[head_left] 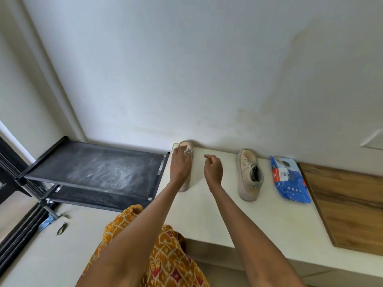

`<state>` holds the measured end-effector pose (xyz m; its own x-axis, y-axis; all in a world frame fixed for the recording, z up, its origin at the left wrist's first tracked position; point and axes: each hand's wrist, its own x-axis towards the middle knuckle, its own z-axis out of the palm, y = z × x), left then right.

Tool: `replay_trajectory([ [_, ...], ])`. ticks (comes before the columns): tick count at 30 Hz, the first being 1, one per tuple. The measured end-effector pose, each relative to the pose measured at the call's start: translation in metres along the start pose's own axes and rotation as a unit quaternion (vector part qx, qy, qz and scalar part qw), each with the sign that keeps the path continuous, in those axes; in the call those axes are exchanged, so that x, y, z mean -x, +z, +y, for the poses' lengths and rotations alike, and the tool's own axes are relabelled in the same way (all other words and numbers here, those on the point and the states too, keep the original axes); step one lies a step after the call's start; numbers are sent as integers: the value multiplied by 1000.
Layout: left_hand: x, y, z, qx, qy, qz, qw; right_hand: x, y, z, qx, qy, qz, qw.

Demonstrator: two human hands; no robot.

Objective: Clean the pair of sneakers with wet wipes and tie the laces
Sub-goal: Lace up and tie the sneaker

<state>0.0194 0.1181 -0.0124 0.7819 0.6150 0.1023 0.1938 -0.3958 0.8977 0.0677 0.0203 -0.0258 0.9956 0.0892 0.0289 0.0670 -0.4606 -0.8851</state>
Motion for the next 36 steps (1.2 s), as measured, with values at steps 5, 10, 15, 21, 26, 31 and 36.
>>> replay_trajectory([
  [5,14,47,34,-66,94,-80,990,-18,-71,20,187,-87,142,968],
  [10,26,91,40,-45,35,-174,983,-56,-128,62,189,77,86,975],
  [15,32,113,41,60,-65,-215,973,-65,-137,82,177,84,-19,980],
  [21,47,119,36,90,-89,-239,963,-36,-129,78,113,18,-30,993],
  [26,67,94,15,87,-120,-185,971,9,-117,73,149,-30,-59,987],
  [31,89,61,6,72,-100,-203,971,52,-106,72,208,-74,-92,971],
  [36,105,31,-3,61,-79,-263,960,75,-107,62,201,-76,-124,969],
])
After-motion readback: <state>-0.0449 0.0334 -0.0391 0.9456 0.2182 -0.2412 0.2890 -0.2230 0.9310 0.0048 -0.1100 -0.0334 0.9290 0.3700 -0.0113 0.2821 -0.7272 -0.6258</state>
